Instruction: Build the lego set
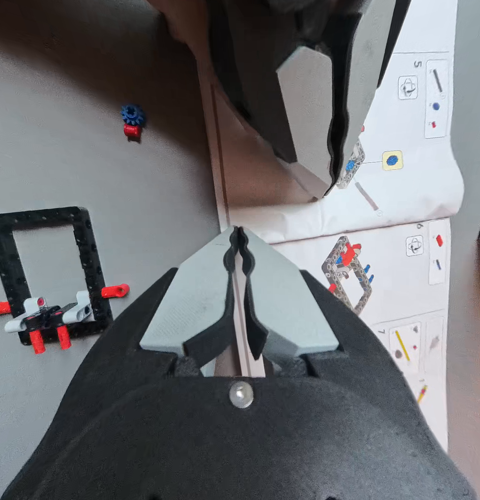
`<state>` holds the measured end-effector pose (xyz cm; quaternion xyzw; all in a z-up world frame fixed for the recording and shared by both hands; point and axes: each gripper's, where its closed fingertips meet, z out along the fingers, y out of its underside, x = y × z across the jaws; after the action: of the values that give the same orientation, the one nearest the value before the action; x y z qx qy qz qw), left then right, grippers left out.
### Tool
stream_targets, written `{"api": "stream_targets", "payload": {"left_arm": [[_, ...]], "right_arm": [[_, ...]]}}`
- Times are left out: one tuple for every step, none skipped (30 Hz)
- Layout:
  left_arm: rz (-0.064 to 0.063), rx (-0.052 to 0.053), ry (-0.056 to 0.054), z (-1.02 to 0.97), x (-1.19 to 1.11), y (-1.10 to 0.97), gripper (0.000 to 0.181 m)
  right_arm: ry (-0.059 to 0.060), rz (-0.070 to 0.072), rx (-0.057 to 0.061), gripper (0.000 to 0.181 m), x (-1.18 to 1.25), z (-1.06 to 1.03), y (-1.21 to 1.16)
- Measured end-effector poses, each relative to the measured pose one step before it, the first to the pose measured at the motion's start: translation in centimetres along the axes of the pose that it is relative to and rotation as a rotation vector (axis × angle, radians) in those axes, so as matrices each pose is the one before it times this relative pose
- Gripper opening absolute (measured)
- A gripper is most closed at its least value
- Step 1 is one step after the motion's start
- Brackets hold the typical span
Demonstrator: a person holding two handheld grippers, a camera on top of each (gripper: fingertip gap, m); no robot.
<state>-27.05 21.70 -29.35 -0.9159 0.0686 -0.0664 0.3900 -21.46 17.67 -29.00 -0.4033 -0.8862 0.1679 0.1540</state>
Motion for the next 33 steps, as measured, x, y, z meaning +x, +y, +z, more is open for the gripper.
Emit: {"api": "stream_targets", "payload": {"left_arm": [[-0.0001,-0.0001,-0.0006,-0.001,-0.008,0.002,0.000],[0.0001,0.0001,0.0000,-0.006,0.001,-0.008,0.000],[-0.0007,0.0000,0.0006,0.003,-0.007,-0.005,0.000],[-0.0010,0.0000,0.0009,-0.003,0.000,0.001,0.000],[-0.0007,0.0000,0.0006,-0.003,-0.006,0.001,0.000],[-0.0017,0.0002,0.0004,-0.004,-0.012,0.000,0.000],[-0.0014,-0.0003,0.0009,0.002,0.000,-0.002,0.000],[0.0006,0.0001,-0.0006,-0.005,0.000,0.005,0.000],[0.0021,0.0002,-0.0021,-0.005,-0.002,-0.006,0.000],[0.0027,-0.0004,-0.0032,-0.006,-0.003,0.001,0.000],[0.0032,-0.0006,-0.0058,-0.048,-0.025,0.001,0.000],[0.0000,0.0005,-0.0073,-0.099,-0.022,0.014,0.000],[-0.0035,-0.0013,0.0021,-0.135,0.077,0.057,0.000],[-0.0106,-0.0014,0.0158,-0.204,0.178,0.053,0.000],[-0.0146,0.0015,0.0177,-0.341,0.125,-0.048,0.000],[-0.0128,0.0087,0.0082,-0.458,-0.013,-0.188,0.000],[-0.0077,0.0164,-0.0003,-0.505,-0.124,-0.326,0.000],[-0.0022,0.0117,-0.0024,-0.494,-0.138,-0.300,0.000],[-0.0002,0.0062,0.0000,-0.443,-0.056,-0.270,0.000],[0.0009,0.0048,0.0008,-0.412,0.001,-0.253,0.000],[0.0024,-0.0002,-0.0025,-0.350,-0.003,-0.168,0.000],[0.0018,0.0031,-0.0048,-0.399,0.002,-0.212,0.000],[0.0051,0.0127,0.0018,-0.513,0.157,-0.312,0.000],[0.0074,0.0140,0.0060,-0.598,0.282,-0.299,0.000],[0.0133,0.0085,0.0075,-0.653,0.362,-0.190,0.000],[0.0172,0.0093,0.0008,-0.705,0.272,-0.135,0.000],[0.0167,0.0152,-0.0077,-0.699,0.106,-0.161,0.000],[0.0174,0.0174,-0.0013,-0.674,0.159,-0.133,0.000],[0.0139,0.0238,0.0059,-0.625,0.198,-0.167,0.006],[0.0083,0.0283,0.0135,-0.512,0.275,-0.206,0.032],[-0.0012,0.0288,0.0137,-0.402,0.269,-0.180,0.038],[0.0024,0.0264,0.0267,-0.270,0.497,-0.079,0.037],[0.0105,0.0186,0.0343,-0.117,0.675,0.106,0.036]], "right_arm": [[0.0198,-0.0115,0.0041,0.000,0.172,-0.658,-0.280],[0.0122,0.0068,0.0220,0.000,0.253,-0.691,-0.379],[-0.0077,0.0219,0.0260,0.000,0.114,-0.442,-0.286],[-0.0243,0.0206,-0.0006,0.000,-0.195,0.194,0.293],[-0.0243,0.0100,-0.0272,0.000,-0.373,0.802,0.838],[-0.0012,0.0016,0.0132,0.000,-0.170,0.421,0.179],[0.0012,0.0063,-0.0040,0.000,-0.077,-0.149,0.321],[0.0371,-0.0065,0.0195,0.000,0.421,-0.490,-0.234],[0.0424,0.0048,0.0494,0.000,0.659,-0.852,-0.613],[0.0127,0.0323,0.0709,0.000,0.568,-1.007,-0.835],[0.0099,0.0484,0.0667,0.000,0.816,-0.967,-0.636],[0.0265,0.0503,0.0539,0.000,1.192,-0.809,-0.274],[0.0382,0.0496,0.0422,0.000,1.352,-0.722,0.069],[0.0280,0.0436,0.0286,0.000,1.097,-0.644,0.350],[0.0125,0.0380,0.0174,0.000,0.771,-0.554,0.488],[0.0072,0.0323,0.0156,0.000,0.568,-0.481,0.466],[0.0148,0.0285,0.0167,0.000,0.559,-0.461,0.394],[0.0109,0.0250,0.0138,0.000,0.332,-0.502,0.451],[-0.0010,0.0230,0.0122,0.000,0.176,-0.369,0.351],[-0.0061,0.0213,0.0136,0.000,0.026,-0.327,0.225],[-0.0081,0.0165,0.0168,0.000,-0.088,-0.298,0.122],[-0.0069,0.0116,0.0155,0.000,-0.144,-0.306,0.118],[-0.0024,0.0091,0.0112,0.000,-0.147,-0.291,0.192],[-0.0018,0.0072,0.0127,0.000,-0.207,-0.323,0.222],[-0.0037,0.0060,0.0167,0.000,-0.301,-0.350,0.223],[-0.0071,0.0054,0.0165,0.000,-0.384,-0.385,0.273],[-0.0102,0.0040,0.0162,0.000,-0.460,-0.397,0.288],[-0.0083,0.0008,0.0182,0.000,-0.451,-0.401,0.276],[-0.0042,-0.0031,0.0189,0.000,-0.373,-0.375,0.241],[-0.0087,-0.0057,0.0170,0.000,-0.406,-0.341,0.238],[-0.0141,-0.0040,0.0113,0.000,-0.445,-0.308,0.242],[-0.0160,-0.0040,0.0061,0.000,-0.437,-0.282,0.230],[-0.0193,-0.0074,0.0085,0.000,-0.476,-0.274,0.122]]}}
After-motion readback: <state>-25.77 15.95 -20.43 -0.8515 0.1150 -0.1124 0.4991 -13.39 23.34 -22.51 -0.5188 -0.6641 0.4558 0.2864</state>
